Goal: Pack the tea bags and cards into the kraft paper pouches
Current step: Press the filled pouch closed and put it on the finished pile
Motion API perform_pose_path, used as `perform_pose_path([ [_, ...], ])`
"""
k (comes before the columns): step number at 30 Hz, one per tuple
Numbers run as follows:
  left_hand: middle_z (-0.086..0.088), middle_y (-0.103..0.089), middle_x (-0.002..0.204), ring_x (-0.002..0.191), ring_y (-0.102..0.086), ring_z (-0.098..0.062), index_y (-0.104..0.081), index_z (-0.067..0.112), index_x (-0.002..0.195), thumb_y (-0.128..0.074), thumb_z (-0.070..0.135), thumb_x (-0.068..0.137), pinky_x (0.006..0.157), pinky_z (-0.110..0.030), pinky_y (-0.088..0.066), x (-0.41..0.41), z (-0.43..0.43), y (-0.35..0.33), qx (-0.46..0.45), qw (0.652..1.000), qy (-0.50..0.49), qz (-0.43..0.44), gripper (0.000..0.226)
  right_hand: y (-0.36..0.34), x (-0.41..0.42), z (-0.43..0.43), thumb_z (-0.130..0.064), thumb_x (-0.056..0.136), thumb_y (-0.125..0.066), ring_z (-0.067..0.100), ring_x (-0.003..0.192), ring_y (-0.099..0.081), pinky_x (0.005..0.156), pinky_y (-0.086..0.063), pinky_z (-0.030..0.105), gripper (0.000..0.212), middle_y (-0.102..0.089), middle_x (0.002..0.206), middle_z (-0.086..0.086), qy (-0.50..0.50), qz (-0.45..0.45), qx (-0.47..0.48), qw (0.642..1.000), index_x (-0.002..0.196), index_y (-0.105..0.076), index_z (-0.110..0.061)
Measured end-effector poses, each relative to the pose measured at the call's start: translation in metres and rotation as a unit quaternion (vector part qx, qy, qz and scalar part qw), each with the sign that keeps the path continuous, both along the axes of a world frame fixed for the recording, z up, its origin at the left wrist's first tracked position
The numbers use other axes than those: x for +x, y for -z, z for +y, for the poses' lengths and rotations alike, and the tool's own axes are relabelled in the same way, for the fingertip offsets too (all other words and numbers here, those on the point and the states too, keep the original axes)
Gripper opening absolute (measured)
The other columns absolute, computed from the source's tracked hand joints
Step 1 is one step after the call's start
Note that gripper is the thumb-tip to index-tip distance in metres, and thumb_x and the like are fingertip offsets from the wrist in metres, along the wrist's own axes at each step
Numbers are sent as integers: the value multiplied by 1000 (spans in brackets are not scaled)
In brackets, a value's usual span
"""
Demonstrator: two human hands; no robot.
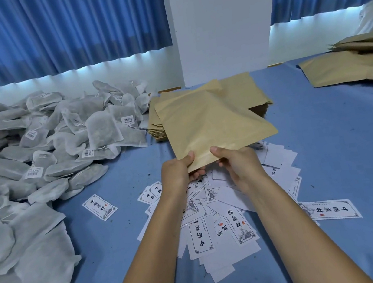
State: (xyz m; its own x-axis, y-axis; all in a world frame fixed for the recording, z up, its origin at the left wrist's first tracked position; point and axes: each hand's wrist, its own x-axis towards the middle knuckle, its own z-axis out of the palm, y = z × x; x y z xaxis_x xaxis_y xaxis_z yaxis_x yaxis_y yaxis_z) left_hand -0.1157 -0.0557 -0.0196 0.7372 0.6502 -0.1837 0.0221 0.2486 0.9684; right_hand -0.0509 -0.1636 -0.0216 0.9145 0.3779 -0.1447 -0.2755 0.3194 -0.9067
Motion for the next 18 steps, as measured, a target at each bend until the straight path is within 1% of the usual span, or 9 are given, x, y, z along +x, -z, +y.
perform_pose_path([
  [2, -10, -63, 51, 40, -58, -14, -60, -4, 81, -59, 12, 93, 41, -17, -46, 0, 1, 0, 4, 1000, -3, 6, 20, 0, 1, -2, 2, 84, -67, 15, 73, -59, 58, -47, 18, 12, -66, 89, 8, 13, 26, 22, 999, 95, -64, -1],
  [4, -11, -63, 52, 40, -57, -15, -59, -7, 85, -58, 12, 93, 39, -17, -44, 0, 3, -1, 3, 1000, -3, 7, 21, -2, 7, -5, 2, 85, -65, 16, 72, -59, 66, -48, 23, 7, -66, 88, 7, 63, 52, 54, 995, 87, -63, -4],
  [6, -12, -63, 54, 40, -57, -15, -60, -7, 86, -58, 13, 93, 39, -17, -44, -1, 3, -1, 13, 1000, 5, 11, 22, -3, 11, -9, 3, 84, -67, 15, 66, -56, 64, -47, 24, 12, -65, 81, 4, 104, 48, 41, 993, 79, -62, -8],
  [8, -10, -64, 53, 39, -57, -13, -60, -5, 81, -59, 14, 93, 39, -16, -44, -1, 1, -2, 32, 999, 8, 19, 23, -2, 12, -9, 3, 84, -66, 15, 64, -55, 61, -47, 22, 15, -64, 77, 2, 111, 43, 38, 992, 76, -61, -8],
  [11, -10, -62, 51, 37, -55, -14, -59, -5, 79, -57, 13, 94, 37, -17, -42, -2, 3, -5, 20, 999, 12, 26, 24, -3, 16, -11, 5, 87, -60, 15, 73, -60, 65, -51, 23, 14, -64, 86, 5, 137, 99, 100, 981, 81, -59, -7],
  [13, -9, -60, 50, 36, -52, -13, -59, -3, 75, -55, 14, 94, 35, -17, -37, -4, 8, -5, 19, 999, 25, 44, 26, -3, 27, -19, 9, 86, -59, 20, 84, -63, 75, -55, 29, 13, -63, 95, 8, 180, 168, 164, 955, 85, -58, -4],
  [15, -4, -60, 49, 40, -50, -13, -60, 1, 68, -56, 17, 93, 35, -17, -34, -6, 10, -3, 54, 995, 43, 74, 30, 0, 32, -25, 10, 85, -60, 24, 97, -63, 78, -54, 32, 14, -63, 105, 11, 190, 217, 202, 936, 90, -58, -2],
  [16, -3, -61, 49, 42, -50, -14, -61, 3, 66, -57, 19, 93, 36, -18, -34, -5, 11, -2, 66, 993, 43, 82, 31, 1, 33, -25, 10, 85, -61, 24, 98, -62, 80, -54, 32, 13, -63, 105, 11, 191, 220, 200, 935, 88, -58, -3],
  [18, -2, -61, 47, 38, -50, -12, -61, 4, 66, -58, 18, 93, 34, -16, -35, -5, 13, 0, 66, 993, 34, 87, 30, 1, 34, -24, 7, 85, -61, 21, 85, -63, 84, -55, 35, 14, -63, 93, 8, 208, 197, 170, 943, 79, -56, -5],
])
